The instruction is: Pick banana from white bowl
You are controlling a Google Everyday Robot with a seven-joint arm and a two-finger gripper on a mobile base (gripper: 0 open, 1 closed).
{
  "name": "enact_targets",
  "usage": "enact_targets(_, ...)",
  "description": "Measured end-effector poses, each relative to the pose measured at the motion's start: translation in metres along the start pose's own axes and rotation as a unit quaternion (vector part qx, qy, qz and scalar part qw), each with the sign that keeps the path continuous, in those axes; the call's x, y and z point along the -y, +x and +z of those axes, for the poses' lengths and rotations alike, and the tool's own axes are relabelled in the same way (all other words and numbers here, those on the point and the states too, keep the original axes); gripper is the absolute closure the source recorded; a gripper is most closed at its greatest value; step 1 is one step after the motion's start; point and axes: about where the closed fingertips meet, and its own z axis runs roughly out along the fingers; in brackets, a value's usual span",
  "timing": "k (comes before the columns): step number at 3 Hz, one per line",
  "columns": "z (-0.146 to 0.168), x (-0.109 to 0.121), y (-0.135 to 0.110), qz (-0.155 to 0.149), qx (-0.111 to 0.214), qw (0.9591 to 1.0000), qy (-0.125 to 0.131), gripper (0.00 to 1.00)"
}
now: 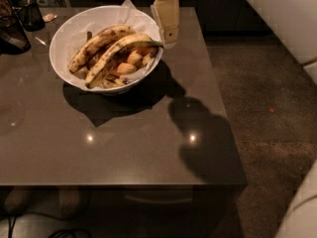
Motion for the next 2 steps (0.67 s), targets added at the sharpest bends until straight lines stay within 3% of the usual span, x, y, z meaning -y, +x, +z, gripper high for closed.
enact_targets(2, 0.0075, 0.0007, -0.0058, 0.005, 0.027, 0.9996, -0.001, 0.06)
